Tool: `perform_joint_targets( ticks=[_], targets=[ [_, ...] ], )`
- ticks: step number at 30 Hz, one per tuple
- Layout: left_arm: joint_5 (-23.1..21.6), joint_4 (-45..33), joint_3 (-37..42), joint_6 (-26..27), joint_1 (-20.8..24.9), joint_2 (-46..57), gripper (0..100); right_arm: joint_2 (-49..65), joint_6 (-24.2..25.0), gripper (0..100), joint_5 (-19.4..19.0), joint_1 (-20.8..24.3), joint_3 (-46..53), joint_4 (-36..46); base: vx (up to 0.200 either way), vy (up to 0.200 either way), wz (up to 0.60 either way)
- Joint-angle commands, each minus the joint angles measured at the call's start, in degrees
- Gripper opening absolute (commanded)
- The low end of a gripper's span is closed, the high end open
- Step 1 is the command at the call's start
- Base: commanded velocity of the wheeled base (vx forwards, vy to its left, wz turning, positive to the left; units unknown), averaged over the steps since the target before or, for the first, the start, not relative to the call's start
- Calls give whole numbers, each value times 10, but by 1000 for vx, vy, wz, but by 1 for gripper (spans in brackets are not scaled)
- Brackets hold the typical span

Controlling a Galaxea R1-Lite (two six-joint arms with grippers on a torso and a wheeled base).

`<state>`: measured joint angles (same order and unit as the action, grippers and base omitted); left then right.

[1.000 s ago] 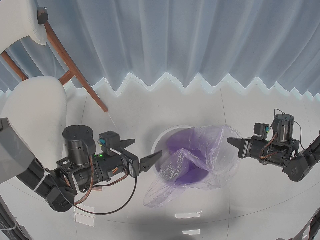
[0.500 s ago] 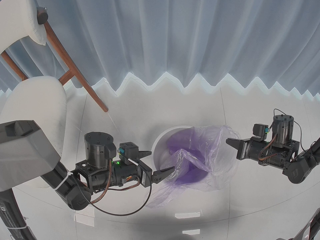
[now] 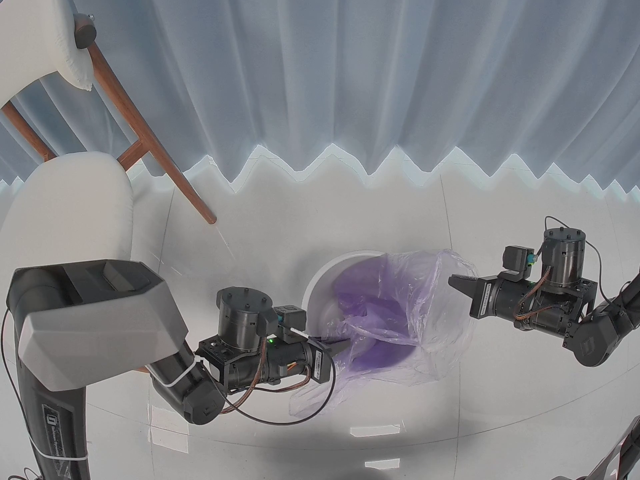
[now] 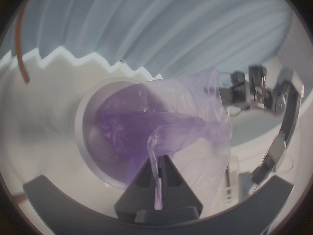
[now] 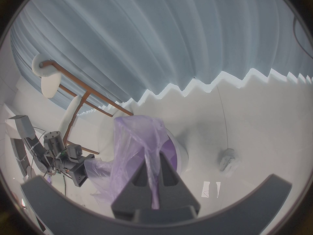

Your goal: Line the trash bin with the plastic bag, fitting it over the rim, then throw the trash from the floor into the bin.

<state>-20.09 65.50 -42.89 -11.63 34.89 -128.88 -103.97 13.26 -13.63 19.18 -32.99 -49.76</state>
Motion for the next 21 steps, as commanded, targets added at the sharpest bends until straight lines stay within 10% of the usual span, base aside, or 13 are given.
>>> perform_joint_targets(
  ticks=[1,21],
  targets=[
    [12,-7,-50,-188,-16,47,0,-11,33,0,-14,-15,-40,19,0,0,0],
    [101,-114,-166,-182,-93,56,0,-171,13,0,-56,-65,-353,277,0,0,0]
  ],
)
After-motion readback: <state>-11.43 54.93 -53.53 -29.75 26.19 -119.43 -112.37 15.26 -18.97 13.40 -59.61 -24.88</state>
